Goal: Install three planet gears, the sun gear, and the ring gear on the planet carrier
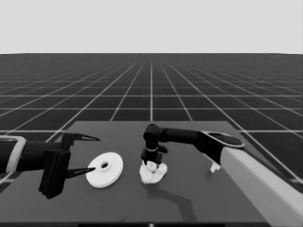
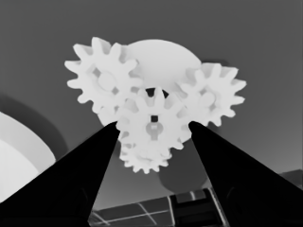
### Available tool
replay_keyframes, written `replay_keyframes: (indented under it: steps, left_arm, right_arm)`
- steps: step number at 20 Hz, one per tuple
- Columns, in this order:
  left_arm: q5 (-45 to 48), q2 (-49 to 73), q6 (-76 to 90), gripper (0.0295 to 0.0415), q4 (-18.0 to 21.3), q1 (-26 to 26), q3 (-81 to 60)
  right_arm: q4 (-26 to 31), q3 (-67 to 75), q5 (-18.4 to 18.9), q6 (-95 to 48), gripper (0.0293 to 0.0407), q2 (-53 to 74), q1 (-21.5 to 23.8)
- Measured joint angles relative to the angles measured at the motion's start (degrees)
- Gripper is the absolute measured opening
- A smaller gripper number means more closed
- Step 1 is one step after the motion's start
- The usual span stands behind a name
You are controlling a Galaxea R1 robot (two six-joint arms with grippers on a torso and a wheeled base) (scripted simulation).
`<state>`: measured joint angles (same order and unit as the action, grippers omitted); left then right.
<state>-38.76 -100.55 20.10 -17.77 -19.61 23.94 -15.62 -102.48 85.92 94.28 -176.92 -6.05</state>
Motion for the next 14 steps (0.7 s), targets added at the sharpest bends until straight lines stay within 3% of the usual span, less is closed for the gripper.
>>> replay_keyframes:
  steps: [14]
  left_arm:
    - [0.00, 0.00, 0.00, 0.0385, 0.00, 0.00, 0.00]
  right_arm:
    - [0.00, 0.00, 0.00, 8.40, 0.0310, 0.00, 0.00]
